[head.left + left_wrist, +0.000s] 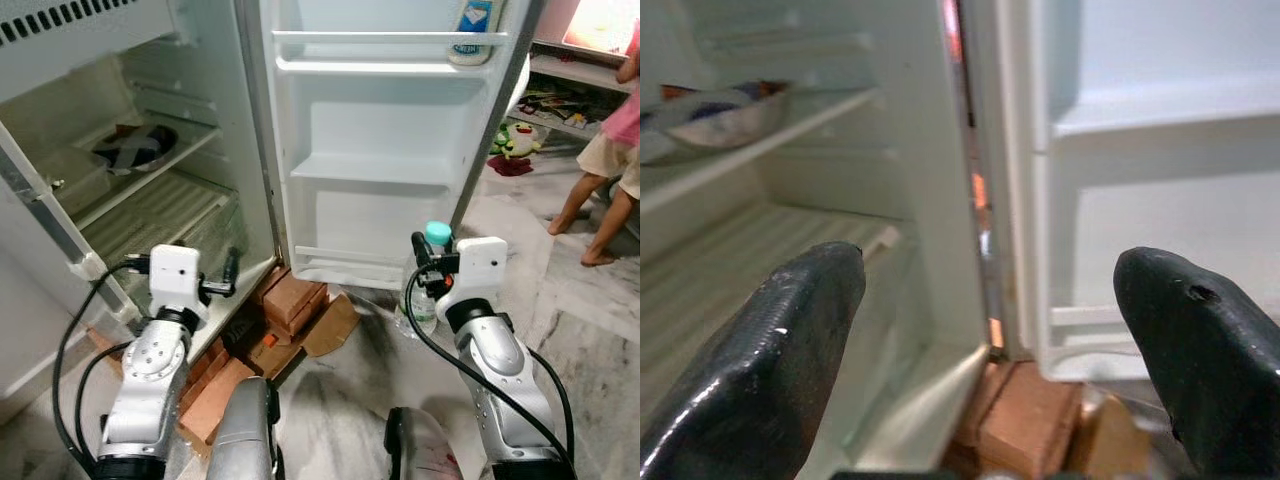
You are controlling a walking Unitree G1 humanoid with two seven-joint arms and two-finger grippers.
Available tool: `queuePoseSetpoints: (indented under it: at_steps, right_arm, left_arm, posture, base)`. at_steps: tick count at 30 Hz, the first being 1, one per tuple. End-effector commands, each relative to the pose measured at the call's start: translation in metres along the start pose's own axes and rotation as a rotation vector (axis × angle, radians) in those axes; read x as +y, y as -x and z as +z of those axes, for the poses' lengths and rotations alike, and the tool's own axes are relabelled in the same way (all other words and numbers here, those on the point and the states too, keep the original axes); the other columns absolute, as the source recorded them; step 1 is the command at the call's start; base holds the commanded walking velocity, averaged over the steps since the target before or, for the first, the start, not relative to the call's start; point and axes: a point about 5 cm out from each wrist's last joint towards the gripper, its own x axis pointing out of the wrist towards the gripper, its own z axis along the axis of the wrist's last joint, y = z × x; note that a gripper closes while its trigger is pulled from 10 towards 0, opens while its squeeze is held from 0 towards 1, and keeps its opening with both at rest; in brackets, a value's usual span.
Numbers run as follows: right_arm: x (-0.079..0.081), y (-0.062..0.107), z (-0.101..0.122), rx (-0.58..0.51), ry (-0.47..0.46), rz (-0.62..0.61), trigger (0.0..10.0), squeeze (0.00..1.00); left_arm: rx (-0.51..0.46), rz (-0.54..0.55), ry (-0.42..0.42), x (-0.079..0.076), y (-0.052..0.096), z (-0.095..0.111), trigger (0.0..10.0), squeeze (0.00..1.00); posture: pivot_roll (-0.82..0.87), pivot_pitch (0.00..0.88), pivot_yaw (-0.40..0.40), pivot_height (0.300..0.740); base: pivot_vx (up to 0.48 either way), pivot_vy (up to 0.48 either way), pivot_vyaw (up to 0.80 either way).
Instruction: Restocking fridge
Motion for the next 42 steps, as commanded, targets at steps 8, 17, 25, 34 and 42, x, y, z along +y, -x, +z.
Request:
queuePoseSetpoints:
  at_steps: [8,17,25,34,42]
  right_arm:
    - [-0.0023,-0.0041,0.0131,-0.061,0.023,0.005,10.0,0.00]
    - [-0.0020,-0.0032,0.0114,-0.058,0.025,0.010,10.0,0.00]
    - [-0.0002,-0.0021,0.0100,-0.052,0.020,0.018,10.0,0.00]
    - [0.0007,-0.0008,0.0073,-0.040,0.017,0.033,10.0,0.00]
    - [0.0029,0.0000,0.0048,-0.029,0.014,0.042,10.0,0.00]
  left_arm:
    - [-0.024,0.003,-0.010,0.0023,-0.0012,0.0048,10.0,0.00]
    - [-0.026,-0.003,-0.006,0.0013,-0.0016,0.0044,10.0,0.00]
    - [-0.022,-0.005,0.002,-0.0006,-0.0023,0.0042,10.0,0.00]
    - [-0.016,-0.003,0.016,-0.0011,-0.0022,0.0024,10.0,0.00]
    - [-0.016,-0.009,0.013,-0.0031,-0.0020,0.0024,10.0,0.00]
  posture:
    - [0.00,0.043,0.030,0.627]
    - [0.00,0.039,0.029,0.627]
    - [0.00,0.040,0.028,0.627]
    - [0.00,0.044,0.028,0.627]
    - [0.00,0.045,0.028,0.627]
  base:
    - [0.416,0.000,0.00]
    - [0.449,0.000,0.00]
    - [0.397,0.000,0.00]
    - [0.289,0.218,0.00]
    - [0.031,0.035,0.00]
